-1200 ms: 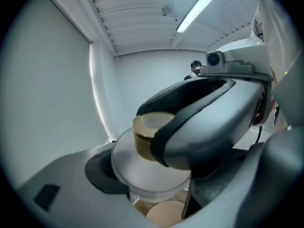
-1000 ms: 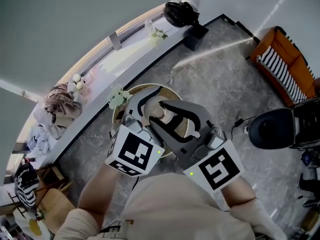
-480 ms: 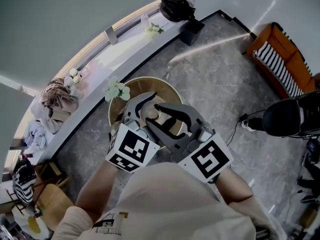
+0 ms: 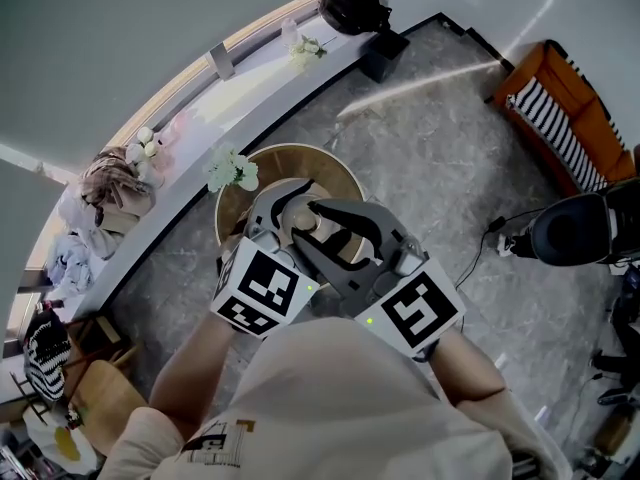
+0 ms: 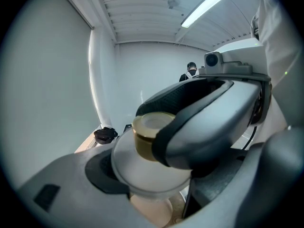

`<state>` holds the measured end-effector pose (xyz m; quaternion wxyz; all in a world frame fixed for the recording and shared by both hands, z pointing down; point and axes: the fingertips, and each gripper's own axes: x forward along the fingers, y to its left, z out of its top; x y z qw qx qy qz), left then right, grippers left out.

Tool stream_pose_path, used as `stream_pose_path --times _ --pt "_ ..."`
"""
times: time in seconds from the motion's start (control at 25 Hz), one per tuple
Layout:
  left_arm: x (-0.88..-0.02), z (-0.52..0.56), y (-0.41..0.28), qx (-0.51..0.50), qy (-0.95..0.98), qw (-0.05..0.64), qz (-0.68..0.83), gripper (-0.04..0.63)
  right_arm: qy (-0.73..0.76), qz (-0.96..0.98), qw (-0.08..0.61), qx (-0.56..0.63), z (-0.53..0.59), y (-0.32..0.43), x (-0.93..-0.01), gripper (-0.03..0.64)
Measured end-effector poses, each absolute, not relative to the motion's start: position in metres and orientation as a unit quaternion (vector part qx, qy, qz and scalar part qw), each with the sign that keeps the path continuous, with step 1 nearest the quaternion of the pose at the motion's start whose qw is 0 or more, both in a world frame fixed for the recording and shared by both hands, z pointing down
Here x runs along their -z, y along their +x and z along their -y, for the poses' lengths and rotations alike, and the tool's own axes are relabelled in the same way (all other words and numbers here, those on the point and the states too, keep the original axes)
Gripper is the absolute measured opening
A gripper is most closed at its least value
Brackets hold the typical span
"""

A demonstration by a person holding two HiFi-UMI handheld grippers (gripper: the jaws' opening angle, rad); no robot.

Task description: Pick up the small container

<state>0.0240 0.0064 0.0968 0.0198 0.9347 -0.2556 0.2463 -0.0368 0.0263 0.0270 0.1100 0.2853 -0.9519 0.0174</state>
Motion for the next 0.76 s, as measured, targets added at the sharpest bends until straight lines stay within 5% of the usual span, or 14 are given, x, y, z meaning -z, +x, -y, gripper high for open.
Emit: stream_pose_path --times 0.76 --pt "-0.097 -0.010 0.040 -0.247 0.938 0.016 0.242 0.350 0.291 0.950 0.112 -0.016 -0.029 -0.022 -0.027 0.127"
